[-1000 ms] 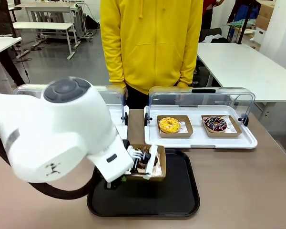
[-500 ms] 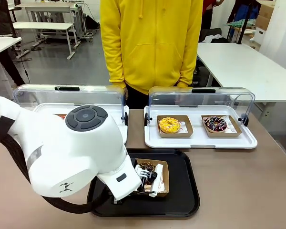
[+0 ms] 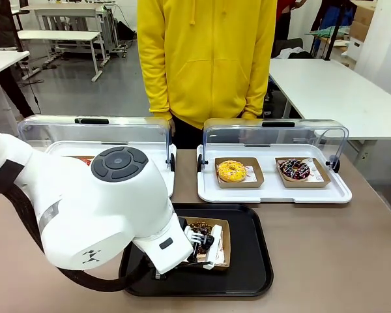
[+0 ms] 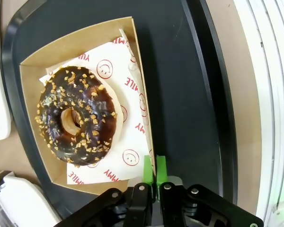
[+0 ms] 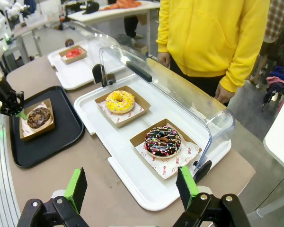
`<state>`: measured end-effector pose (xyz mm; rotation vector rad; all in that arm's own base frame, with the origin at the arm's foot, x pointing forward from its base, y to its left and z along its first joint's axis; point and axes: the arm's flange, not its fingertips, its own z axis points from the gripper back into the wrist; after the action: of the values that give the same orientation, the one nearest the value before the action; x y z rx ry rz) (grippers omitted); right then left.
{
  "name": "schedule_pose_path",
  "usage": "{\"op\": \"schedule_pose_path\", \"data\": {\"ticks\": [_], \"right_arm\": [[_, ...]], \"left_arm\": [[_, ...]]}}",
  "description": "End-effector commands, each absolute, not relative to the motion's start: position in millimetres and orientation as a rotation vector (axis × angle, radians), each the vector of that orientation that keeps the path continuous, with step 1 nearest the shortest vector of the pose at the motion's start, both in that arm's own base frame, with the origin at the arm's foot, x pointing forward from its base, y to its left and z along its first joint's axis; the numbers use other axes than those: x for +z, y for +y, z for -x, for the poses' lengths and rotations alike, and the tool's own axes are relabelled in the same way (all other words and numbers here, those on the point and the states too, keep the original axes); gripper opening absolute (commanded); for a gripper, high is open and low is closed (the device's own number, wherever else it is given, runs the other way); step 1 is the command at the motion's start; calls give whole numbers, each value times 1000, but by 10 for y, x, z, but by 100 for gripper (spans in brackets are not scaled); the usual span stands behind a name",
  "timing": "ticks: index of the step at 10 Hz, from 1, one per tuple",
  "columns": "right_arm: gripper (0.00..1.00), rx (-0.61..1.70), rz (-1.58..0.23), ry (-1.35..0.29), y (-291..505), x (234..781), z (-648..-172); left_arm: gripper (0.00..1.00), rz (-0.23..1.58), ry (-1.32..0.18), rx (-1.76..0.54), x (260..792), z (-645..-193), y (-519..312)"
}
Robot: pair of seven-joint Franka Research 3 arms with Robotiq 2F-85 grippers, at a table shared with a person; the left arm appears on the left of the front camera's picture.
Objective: Move the second donut from the left to the tray.
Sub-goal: Pick up the Paper togo box containing the Donut indicated by the person and place it on the Handle tray.
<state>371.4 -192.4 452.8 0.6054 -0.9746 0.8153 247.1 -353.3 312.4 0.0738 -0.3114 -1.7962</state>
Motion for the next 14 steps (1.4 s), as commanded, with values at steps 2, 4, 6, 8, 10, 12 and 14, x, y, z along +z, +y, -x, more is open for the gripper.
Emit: {"op": "schedule_pose_path", "data": {"ticks": [2,4,6,8,10,12,14], "right_arm": [[100,823,-604,-1011,-1923,4539,-3737],[100,823,-604,-1011,-1923,4539,-3737],[100,823,-604,-1011,-1923,4539,-3737],[100,823,-604,-1011,-1923,4539,-3737],[100,823,-604,-1011,-1923,4539,-3737],[100,823,-604,-1011,-1923,4539,-3737],[100,823,-604,-1011,-1923,4539,-3737]], "left_arm": [[100,-97,-330,-1756,3177,-2347,-3264],[100,-93,-328,-1745,3339,-2369,-3195],[100,-106,-336,-1749,3574,-2385,-3168],[100,-111,-328,-1767,3700,-2392,-3193],[100,-83,-319,-1788,3752,-2426,-3178],[100,-128,-334,-1760,3733,-2478,-3351],[100,-128,-334,-1760,3733,-2478,-3351]]}}
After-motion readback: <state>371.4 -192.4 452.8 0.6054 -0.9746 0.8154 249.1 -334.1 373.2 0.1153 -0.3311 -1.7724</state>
